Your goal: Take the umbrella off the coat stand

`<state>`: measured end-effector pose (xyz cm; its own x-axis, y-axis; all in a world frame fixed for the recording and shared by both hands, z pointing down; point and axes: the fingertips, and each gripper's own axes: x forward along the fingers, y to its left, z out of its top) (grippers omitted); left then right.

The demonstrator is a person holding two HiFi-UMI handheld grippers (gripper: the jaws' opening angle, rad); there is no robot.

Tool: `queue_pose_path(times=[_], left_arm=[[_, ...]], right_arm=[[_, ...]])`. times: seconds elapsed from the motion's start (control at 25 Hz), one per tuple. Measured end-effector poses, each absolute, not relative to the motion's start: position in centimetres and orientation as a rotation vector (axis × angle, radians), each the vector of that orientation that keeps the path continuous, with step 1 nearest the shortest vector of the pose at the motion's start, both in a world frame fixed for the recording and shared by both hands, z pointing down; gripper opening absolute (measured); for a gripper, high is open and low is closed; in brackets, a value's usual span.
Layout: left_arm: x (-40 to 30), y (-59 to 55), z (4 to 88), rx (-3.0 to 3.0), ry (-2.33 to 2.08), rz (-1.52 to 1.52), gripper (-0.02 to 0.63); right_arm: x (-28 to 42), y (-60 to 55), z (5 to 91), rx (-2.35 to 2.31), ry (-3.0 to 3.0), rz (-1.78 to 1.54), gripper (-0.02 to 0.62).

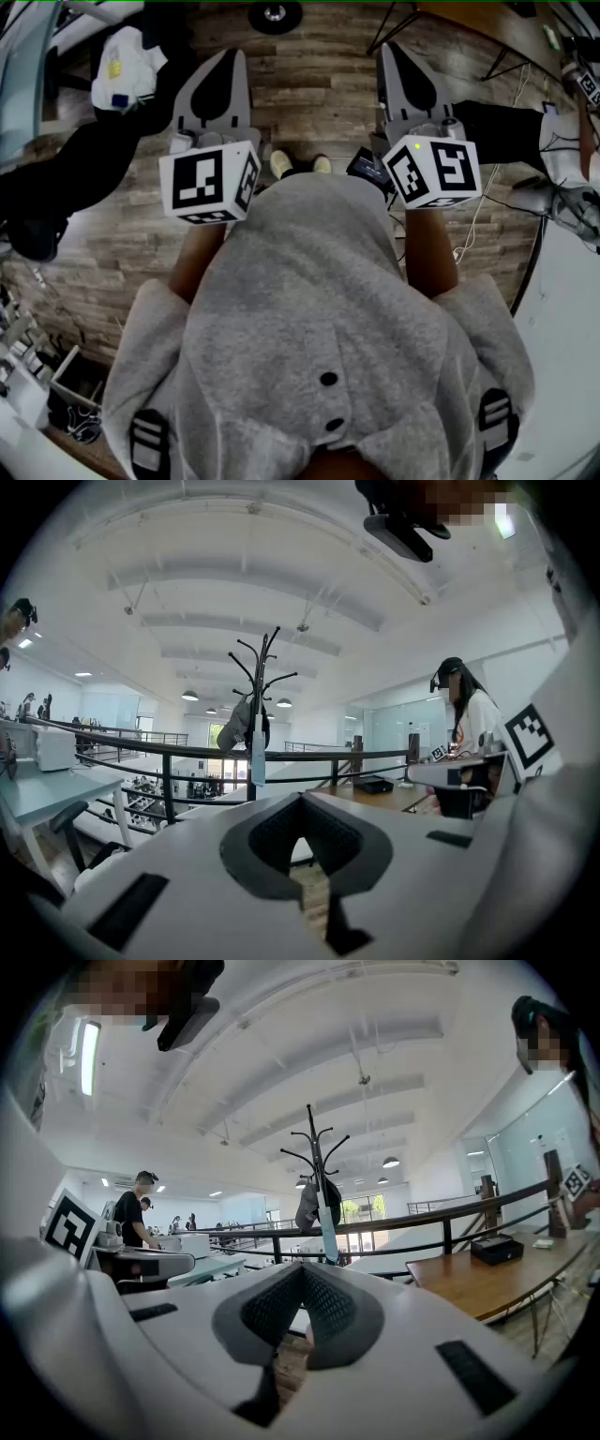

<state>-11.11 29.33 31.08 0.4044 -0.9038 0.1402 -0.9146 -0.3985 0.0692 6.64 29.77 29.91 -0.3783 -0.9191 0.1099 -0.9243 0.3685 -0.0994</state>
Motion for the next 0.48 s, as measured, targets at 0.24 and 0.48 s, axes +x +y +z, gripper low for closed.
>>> queue_pose_path(times=[0.24, 0.48], left_arm=[[-13.2, 29.3, 31.5, 2.516, -1.641, 0.128, 0.014], [-15.1, 29.1, 31.4, 2.521, -1.645, 0.116, 0.014]], right_arm=[[4.3, 29.4, 30.1, 1.704, -2.556, 0.205, 0.009], [2.4, 29.0, 29.6, 1.700, -2.581, 0.215, 0.009]])
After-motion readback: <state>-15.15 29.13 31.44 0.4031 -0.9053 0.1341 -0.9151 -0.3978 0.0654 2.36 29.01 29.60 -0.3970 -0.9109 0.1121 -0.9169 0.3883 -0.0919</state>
